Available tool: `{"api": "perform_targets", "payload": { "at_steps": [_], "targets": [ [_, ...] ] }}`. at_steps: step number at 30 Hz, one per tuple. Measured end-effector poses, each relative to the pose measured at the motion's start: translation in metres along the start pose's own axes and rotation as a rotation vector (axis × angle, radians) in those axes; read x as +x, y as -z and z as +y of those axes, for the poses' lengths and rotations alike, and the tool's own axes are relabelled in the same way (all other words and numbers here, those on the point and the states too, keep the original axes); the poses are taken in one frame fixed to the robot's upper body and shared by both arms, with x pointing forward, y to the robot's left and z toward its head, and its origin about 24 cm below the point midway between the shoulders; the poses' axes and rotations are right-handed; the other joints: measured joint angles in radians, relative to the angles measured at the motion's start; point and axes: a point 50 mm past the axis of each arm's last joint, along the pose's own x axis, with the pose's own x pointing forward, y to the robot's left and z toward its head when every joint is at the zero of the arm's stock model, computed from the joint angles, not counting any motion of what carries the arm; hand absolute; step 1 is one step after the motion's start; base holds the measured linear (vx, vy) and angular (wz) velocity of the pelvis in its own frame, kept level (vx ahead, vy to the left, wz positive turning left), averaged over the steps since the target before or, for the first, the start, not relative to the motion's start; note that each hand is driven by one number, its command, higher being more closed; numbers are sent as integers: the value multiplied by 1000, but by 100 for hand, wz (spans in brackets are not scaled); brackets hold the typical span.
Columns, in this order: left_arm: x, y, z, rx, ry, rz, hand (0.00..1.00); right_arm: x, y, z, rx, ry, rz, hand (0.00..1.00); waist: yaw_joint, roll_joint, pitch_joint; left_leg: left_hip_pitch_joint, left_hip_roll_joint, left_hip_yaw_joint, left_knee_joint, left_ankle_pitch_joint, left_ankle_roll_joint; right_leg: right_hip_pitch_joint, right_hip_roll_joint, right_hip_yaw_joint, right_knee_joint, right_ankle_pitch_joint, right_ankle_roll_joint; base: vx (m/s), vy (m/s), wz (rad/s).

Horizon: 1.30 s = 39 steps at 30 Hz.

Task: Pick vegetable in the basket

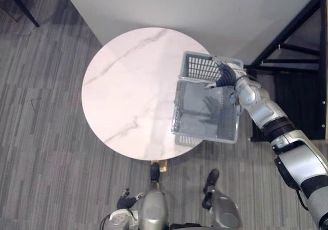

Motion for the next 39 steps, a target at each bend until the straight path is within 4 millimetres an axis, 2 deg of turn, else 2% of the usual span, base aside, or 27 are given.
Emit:
{"api": "perform_targets", "payload": {
  "at_steps": [8, 23, 24, 28, 39],
  "targets": [
    [0, -2, -2, 12, 2, -14, 0, -3, 11, 6, -36, -26, 36, 0, 1, 9, 22, -4, -5, -2, 0, 5, 3, -6, -5, 1, 7, 0, 0, 0, 0, 0],
    [0, -4, -5, 22, 4, -21, 0, -8, 28, -6, -86, 19, 81, 0, 1, 37, 38, -38, -7, -7, 0, 12, 5, -38, -7, 1, 8, 1, 2, 0, 0, 0],
    [0, -4, -5, 22, 3, -21, 0, -7, 28, -8, -86, 32, 82, 100, 1, 38, 39, -39, -8, -6, 0, 12, 6, -40, -7, 2, 8, 2, 2, 0, 0, 0],
    [0, -5, -7, 29, 10, -25, 0, -8, 33, -15, -101, 42, 91, 100, 1, 46, 43, -39, -12, -6, 0, 12, 6, -40, -11, 3, 8, 3, 4, 0, 0, 0],
    [0, -5, -6, 28, 7, -23, 0, -8, 30, -11, -112, 28, 78, 100, 2, 46, 43, -36, -12, -2, 0, 12, 6, -40, -11, 8, 8, 6, 8, 0, 0, 0]
  ]
}}
